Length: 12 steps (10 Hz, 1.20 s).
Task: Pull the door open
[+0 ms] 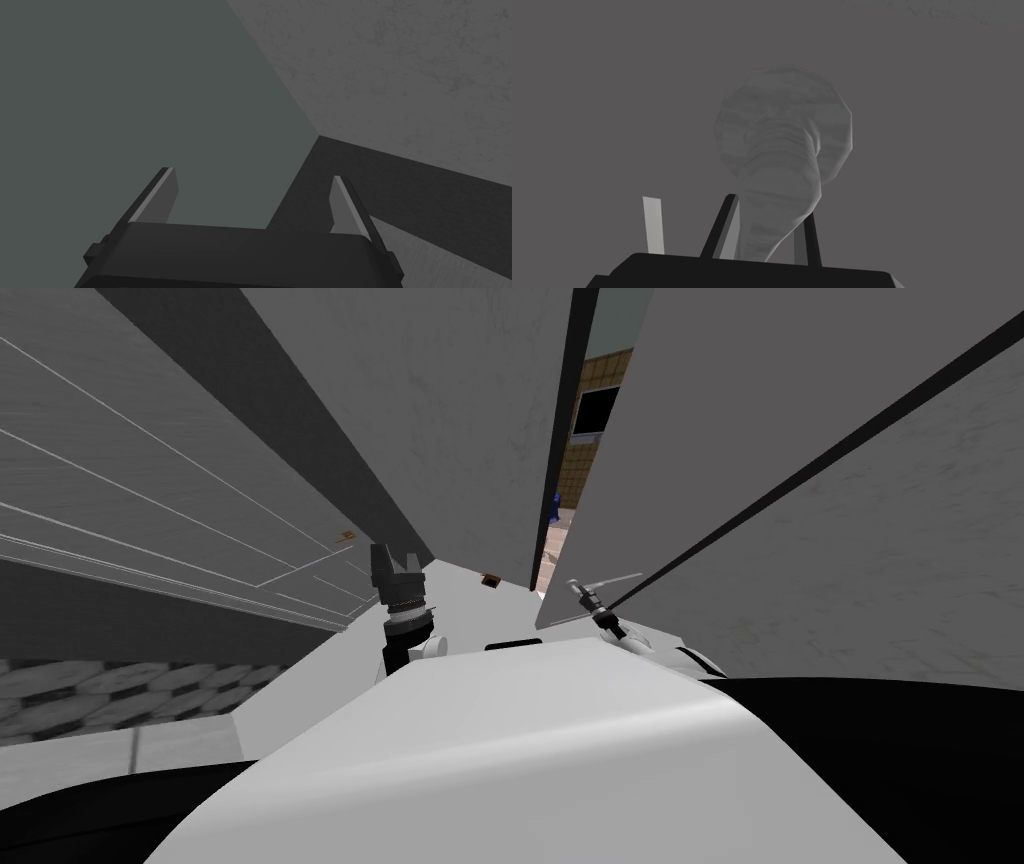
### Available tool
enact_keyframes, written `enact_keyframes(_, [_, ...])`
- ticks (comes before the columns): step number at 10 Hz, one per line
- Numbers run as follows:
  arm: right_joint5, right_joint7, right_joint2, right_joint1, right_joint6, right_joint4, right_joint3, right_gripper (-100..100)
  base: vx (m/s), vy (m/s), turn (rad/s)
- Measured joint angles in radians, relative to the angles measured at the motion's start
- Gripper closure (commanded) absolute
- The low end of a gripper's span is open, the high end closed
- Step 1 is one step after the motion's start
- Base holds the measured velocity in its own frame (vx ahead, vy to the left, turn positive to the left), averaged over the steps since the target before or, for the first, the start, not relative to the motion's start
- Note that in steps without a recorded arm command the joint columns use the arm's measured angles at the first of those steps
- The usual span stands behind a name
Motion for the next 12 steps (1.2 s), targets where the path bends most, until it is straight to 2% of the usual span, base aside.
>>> enact_keyframes(1, [0.002, -0.003, -0.006, -0.014, -0.035, 0.045, 0.001, 100, -0.208, -0.107, 0.18])
enact_keyframes(2, [0.001, -0.007, -0.014, 0.02, -0.036, 0.003, -0.001, 100, -0.136, -0.075, 0.067])
enact_keyframes(3, [0.003, -0.01, -0.015, 0.026, -0.042, 0.005, 0.002, 100, -0.048, -0.026, -0.019])
enact_keyframes(4, [0.006, -0.011, -0.015, 0.022, -0.054, 0.023, 0.004, 100, -0.076, -0.044, 0.112])
enact_keyframes(5, [0.007, -0.013, -0.019, 0.017, -0.076, 0.051, 0.006, 100, -0.145, -0.085, 0.219])
enact_keyframes(8, [0.01, -0.026, -0.037, 0.041, -0.112, 0.043, 0.006, 100, -0.106, -0.051, 0.067])
enact_keyframes(9, [0.012, -0.026, -0.036, 0.027, -0.132, 0.078, 0.009, 100, -0.116, -0.047, 0.116])
enact_keyframes(10, [0.012, -0.032, -0.046, 0.042, -0.141, 0.068, 0.008, 100, -0.062, -0.032, 0.037])
enact_keyframes(12, [0.013, -0.035, -0.047, 0.048, -0.141, 0.066, 0.008, 100, -0.146, -0.077, 0.177])
